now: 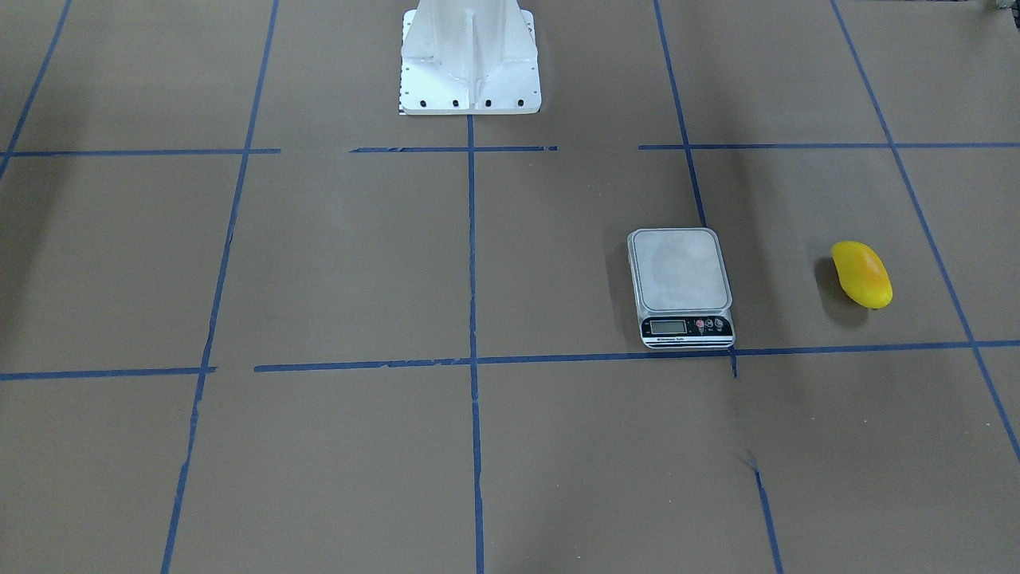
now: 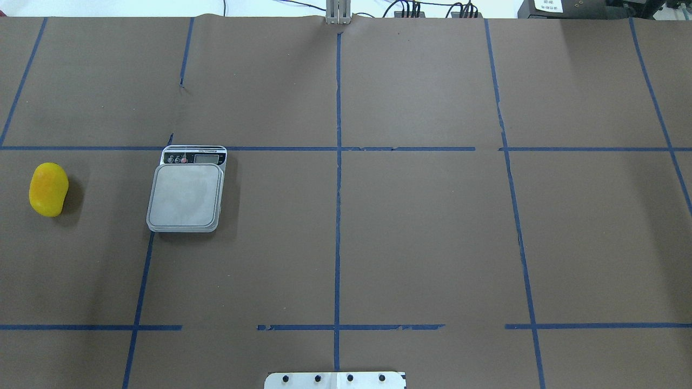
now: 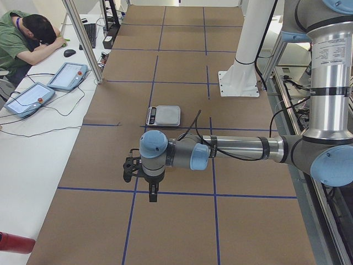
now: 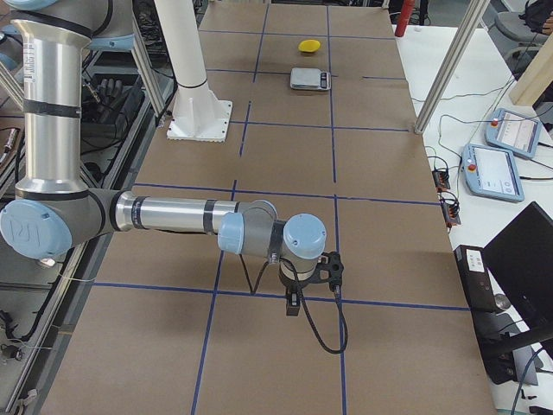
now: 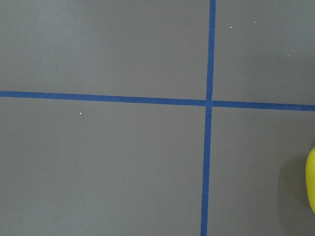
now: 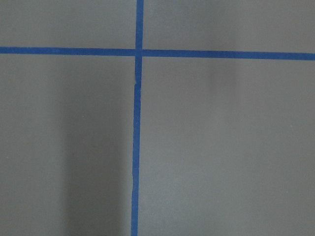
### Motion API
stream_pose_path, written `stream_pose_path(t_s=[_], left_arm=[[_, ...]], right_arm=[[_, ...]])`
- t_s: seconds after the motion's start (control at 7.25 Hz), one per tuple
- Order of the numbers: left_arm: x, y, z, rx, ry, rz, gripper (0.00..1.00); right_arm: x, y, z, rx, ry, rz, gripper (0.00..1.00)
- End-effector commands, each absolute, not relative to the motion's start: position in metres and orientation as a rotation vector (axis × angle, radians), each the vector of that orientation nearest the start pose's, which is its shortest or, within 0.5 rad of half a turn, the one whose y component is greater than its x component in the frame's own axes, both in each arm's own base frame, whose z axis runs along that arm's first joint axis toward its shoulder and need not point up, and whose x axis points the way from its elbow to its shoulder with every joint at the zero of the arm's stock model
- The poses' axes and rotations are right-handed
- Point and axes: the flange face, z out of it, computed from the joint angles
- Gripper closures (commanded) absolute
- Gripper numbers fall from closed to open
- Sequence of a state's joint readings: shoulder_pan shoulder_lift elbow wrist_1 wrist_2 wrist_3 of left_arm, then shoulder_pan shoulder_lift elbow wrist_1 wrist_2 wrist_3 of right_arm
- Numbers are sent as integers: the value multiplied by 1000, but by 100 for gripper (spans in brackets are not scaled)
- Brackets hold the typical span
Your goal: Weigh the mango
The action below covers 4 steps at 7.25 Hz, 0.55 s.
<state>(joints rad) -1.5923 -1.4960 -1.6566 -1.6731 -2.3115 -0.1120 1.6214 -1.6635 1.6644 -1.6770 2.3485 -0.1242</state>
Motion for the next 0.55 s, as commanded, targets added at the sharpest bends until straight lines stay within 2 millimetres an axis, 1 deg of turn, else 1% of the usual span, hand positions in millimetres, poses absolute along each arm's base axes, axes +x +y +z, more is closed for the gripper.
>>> stream_pose_path(t_s=[0.0,0.28,0.41], left_arm=[[-76,-470,636,87,738,-87,0],[-71,-485,615,123,746,-66,0],[-63,-488,603,123,762,-95,0]], right_arm=[[86,-441,666,-32,-783,-29,0],[86,-441,666,-32,-783,-29,0],[86,-441,666,-33,-783,-27,0]])
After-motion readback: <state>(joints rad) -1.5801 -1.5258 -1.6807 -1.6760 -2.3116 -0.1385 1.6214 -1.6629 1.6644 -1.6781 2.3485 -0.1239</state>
